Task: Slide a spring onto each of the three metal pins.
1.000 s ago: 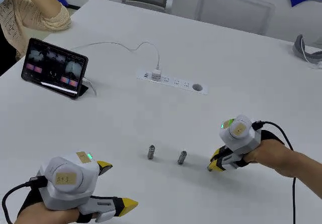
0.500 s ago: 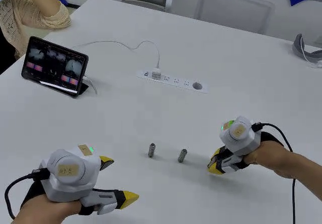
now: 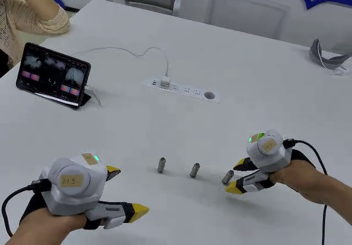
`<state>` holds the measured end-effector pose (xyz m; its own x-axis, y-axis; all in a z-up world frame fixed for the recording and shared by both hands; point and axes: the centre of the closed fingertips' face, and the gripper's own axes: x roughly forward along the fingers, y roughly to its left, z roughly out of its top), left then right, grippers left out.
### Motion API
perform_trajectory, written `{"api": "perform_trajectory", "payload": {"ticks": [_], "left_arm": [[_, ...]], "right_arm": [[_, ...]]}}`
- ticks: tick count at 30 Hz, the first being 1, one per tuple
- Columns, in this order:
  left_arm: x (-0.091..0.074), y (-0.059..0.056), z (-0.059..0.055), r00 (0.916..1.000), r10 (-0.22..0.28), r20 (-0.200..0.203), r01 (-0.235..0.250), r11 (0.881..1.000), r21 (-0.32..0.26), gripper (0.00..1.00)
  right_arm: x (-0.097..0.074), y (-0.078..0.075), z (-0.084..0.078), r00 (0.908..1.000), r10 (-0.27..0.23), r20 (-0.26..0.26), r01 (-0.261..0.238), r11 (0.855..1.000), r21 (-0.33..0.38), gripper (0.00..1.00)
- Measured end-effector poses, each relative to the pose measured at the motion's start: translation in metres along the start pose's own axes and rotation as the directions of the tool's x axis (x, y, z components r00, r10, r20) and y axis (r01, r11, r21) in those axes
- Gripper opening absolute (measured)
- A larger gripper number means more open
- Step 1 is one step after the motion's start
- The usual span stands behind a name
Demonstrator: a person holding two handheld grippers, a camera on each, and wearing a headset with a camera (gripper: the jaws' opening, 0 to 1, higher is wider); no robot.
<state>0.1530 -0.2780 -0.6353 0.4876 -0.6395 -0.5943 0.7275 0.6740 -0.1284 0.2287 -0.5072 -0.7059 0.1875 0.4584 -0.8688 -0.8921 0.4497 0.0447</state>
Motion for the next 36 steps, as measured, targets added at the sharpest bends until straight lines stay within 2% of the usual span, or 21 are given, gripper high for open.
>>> {"api": "perform_trajectory", "payload": {"ticks": [9,12,19,27,36], "left_arm": [[-0.001,0.000,0.002,1.0000,-0.002,-0.002,0.002,1.000,0.017,0.69],[-0.001,0.000,0.001,1.0000,-0.002,-0.006,0.002,1.000,0.018,0.69],[-0.002,0.002,0.001,1.0000,-0.001,0.000,0.001,1.000,0.017,0.70],[-0.002,0.003,0.003,1.0000,-0.005,0.004,0.005,1.000,0.007,0.70],[-0.002,0.002,0.004,0.9998,-0.019,0.011,0.019,1.000,-0.004,0.71]], "right_arm": [[-0.010,0.006,-0.002,0.9977,-0.019,0.065,0.014,0.997,0.071,0.52],[-0.013,0.008,-0.002,0.9950,-0.024,0.097,0.013,0.994,0.111,0.52],[-0.018,0.014,-0.004,0.9901,-0.045,0.133,0.023,0.986,0.166,0.54],[-0.025,0.019,0.000,0.9759,-0.074,0.205,0.020,0.967,0.254,0.59],[-0.030,0.032,0.005,0.9633,-0.093,0.252,0.015,0.955,0.295,0.65]]}}
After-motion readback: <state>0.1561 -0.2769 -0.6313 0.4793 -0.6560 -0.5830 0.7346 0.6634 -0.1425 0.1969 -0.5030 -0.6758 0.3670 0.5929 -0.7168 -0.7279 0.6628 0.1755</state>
